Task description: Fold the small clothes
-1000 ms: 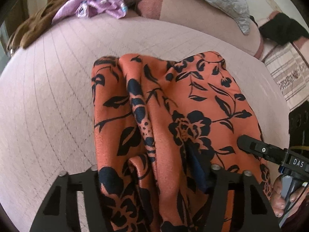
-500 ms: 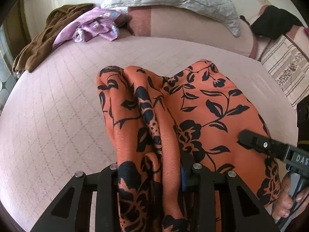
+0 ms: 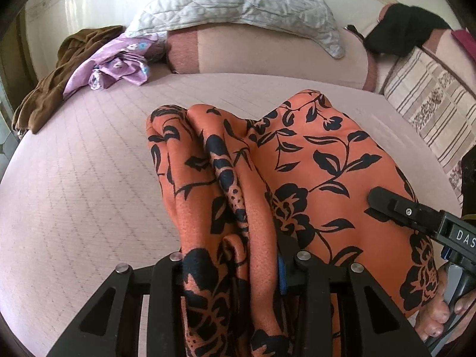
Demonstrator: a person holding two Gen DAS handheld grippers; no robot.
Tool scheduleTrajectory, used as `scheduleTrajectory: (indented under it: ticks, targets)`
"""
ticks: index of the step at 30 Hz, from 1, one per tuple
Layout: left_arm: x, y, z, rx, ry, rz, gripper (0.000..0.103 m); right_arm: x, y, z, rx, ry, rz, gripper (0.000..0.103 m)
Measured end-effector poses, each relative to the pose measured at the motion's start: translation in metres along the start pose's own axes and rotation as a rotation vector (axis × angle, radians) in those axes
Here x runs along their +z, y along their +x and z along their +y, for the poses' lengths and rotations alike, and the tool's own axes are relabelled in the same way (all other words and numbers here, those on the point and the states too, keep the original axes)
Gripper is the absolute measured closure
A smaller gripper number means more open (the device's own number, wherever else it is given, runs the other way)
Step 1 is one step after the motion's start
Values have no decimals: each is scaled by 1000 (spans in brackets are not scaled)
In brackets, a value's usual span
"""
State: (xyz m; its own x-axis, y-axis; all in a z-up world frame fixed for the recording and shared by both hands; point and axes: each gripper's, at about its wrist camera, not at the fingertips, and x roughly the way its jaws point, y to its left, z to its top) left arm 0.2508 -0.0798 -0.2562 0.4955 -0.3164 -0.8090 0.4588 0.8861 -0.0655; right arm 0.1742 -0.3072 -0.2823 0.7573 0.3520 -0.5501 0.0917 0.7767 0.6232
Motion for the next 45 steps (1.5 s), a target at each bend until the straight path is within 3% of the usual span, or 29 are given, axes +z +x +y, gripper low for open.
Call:
scheduleTrajectory:
  ticks: [3,7,11,18,22,30,37,42,45]
  targets:
    - [-3,10,-8,15,9,30,66,-1,0,-13,-21,21,12,65]
    - [-7,28,-12,70,33,70,65,-4,16,-29,-64,61,90,65]
    - [-8,29,-10,76,40,70,61,-5,24,-43,-41,127,141,64]
    - [-7,29,-13,108,76,64,56,-8,30,-53,-33,197,209,48]
    - [-8,22,-11,116,84,59,54,-7,25,-45,-73,164,196,47]
    - [-12,0,-3,146,101,34,54,3,-9,-26,-207,28,29,47]
    - [-18,-20,3,197,105,-15,52,3,-24,-1,-175,-66,-74,48]
    - [-22,-3,10,290,137,3,47,-6,-5,7,-167,-106,-14,49]
    - [-25,12,12,331,151,25,47,-13,25,1,-257,-128,85,48]
